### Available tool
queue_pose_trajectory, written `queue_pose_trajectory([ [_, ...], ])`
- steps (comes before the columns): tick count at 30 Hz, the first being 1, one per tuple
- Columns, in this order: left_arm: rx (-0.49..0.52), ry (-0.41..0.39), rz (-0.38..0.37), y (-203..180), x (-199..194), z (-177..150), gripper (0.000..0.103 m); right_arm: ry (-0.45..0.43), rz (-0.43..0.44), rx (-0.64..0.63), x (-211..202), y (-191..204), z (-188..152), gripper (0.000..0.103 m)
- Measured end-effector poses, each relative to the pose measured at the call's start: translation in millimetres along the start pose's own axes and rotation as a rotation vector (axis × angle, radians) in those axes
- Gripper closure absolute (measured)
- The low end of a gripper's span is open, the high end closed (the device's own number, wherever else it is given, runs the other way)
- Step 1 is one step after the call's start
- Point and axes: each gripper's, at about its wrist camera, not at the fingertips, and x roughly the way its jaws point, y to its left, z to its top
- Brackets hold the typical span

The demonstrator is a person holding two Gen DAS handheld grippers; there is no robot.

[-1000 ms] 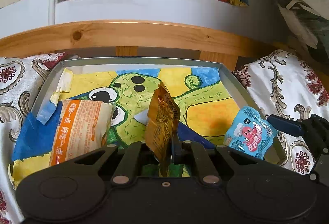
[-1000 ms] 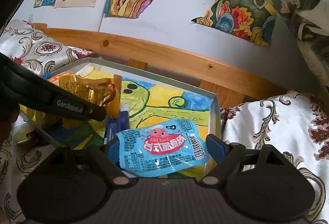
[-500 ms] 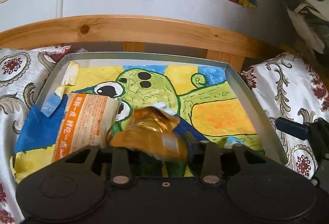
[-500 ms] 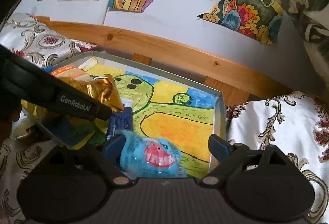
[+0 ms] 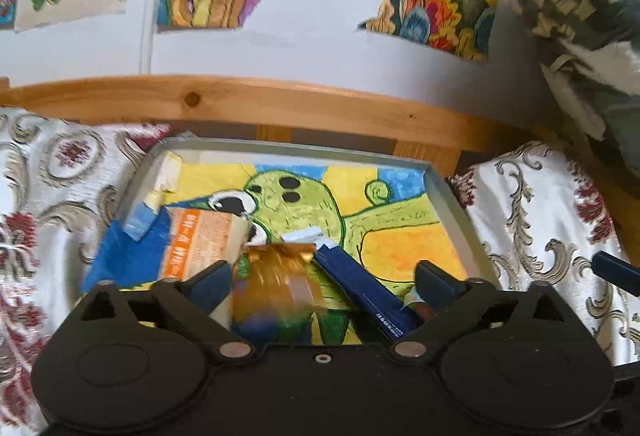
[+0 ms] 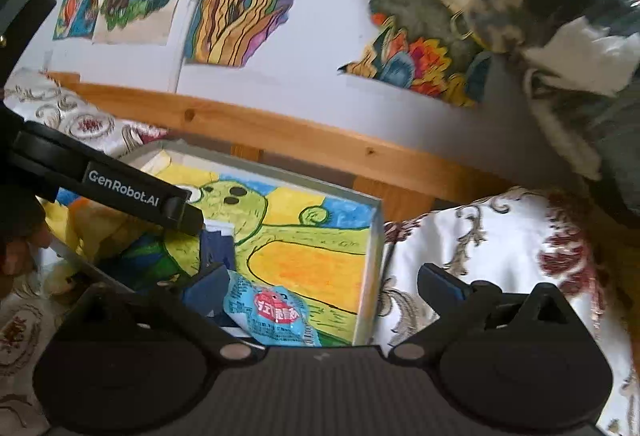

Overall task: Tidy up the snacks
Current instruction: 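Lower both packets into the tray and open both tools, then move both tools back toward the remaining snacks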

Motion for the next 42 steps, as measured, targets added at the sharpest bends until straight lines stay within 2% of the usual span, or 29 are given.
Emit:
queue_pose_trajectory([
  [13, 0.002, -0.052, 0.031, 3, -88, -16, 0.001, -0.070, -0.033, 0.054, -91, 1, 9, 0.000],
  [20, 0.006, -0.040, 0.035, 7, -124, -38, 0.001, -0.073, -0.020, 0.066, -132, 11, 3, 0.000],
  [27, 0.017, -0.010, 0.035, 8, -146, -64, 0.001, -0.065, -0.013, 0.064, -162, 20, -5, 0.000],
  [42, 0.044, 0.080, 0.029, 13, -175, -118, 0.001, 0.025, 0.018, 0.058, -204, 39, -42, 0.000],
])
